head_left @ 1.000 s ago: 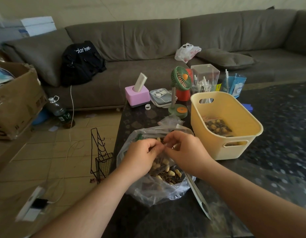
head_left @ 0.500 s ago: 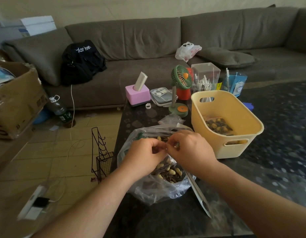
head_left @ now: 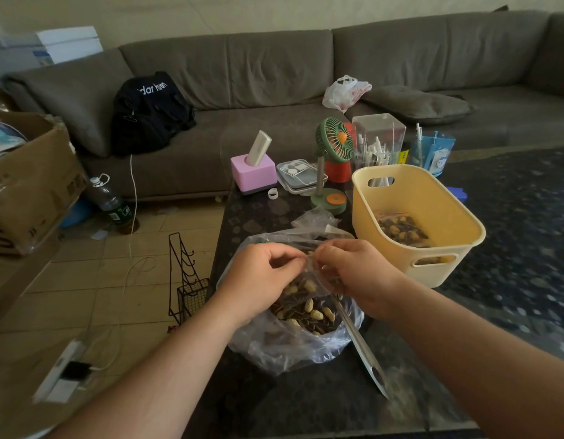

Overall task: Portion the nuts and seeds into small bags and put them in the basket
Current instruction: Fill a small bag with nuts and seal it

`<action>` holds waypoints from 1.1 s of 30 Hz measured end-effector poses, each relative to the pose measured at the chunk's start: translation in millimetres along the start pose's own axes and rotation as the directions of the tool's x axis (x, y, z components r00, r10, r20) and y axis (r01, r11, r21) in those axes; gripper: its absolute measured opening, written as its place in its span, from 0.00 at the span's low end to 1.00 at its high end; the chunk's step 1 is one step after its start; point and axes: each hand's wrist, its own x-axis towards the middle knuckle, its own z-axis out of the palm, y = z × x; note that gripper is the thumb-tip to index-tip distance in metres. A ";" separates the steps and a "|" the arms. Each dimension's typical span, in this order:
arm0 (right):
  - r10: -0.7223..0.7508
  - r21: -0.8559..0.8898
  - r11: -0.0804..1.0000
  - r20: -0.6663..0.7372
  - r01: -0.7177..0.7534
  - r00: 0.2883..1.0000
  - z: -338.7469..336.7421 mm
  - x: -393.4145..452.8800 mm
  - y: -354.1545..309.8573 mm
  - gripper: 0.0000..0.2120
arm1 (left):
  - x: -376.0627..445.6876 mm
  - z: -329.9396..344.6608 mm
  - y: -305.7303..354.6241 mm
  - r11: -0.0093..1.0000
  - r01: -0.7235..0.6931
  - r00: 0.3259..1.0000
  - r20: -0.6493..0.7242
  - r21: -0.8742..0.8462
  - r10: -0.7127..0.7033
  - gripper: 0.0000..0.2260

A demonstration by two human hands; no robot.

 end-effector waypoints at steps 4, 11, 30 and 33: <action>-0.031 0.090 0.995 -0.006 0.031 1.000 -1.0 3.7 -0.3 0.08 | 0.7 0.4 -0.4 0.996 0.040 0.999 0.004 -0.079 -0.040 0.04; -0.251 -0.321 0.914 0.030 0.247 0.968 -1.6 2.0 -0.8 0.04 | -2.9 0.6 1.6 0.989 0.072 0.996 0.067 -0.126 -0.064 0.04; -0.061 -0.027 0.998 0.120 0.065 0.991 -11.9 2.0 -6.7 0.13 | 2.9 2.7 4.9 0.946 0.150 0.988 -0.002 -0.289 -0.157 0.05; -0.047 -0.192 0.978 0.159 0.078 0.986 -7.5 -0.1 -2.9 0.14 | 2.7 2.3 6.0 0.944 0.145 0.989 0.023 -0.297 -0.145 0.06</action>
